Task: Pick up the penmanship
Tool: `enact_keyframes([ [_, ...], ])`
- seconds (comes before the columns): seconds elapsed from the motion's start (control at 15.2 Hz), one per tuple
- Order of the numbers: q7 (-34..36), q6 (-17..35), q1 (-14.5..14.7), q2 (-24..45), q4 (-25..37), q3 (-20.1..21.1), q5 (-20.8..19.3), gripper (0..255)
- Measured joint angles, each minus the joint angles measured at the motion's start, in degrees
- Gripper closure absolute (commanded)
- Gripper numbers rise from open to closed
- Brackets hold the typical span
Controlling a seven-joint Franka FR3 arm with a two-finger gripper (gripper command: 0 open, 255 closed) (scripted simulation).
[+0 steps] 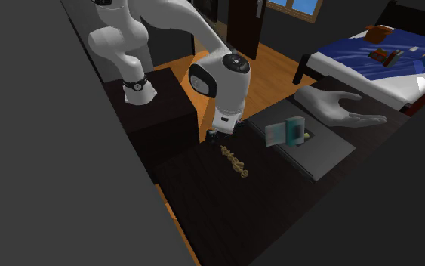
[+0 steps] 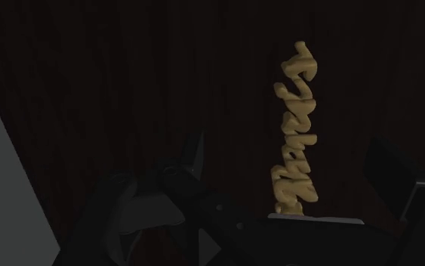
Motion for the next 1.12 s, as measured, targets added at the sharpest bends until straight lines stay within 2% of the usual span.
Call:
enact_keyframes([
  [0.26, 1.58, -0.63, 1.86, 7.25, 7.22, -0.36, -0.99, 0],
  [0.73, 2.15, 2.75, 2.37, 11.22, 7.69, -0.93, -1.78, 0],
  [0.79, 2.18, 2.92, 2.40, 11.45, 7.75, -0.96, -1.82, 255],
  [1.12, 2.16, 3.05, 2.41, 11.68, 7.88, -0.99, -1.86, 255],
])
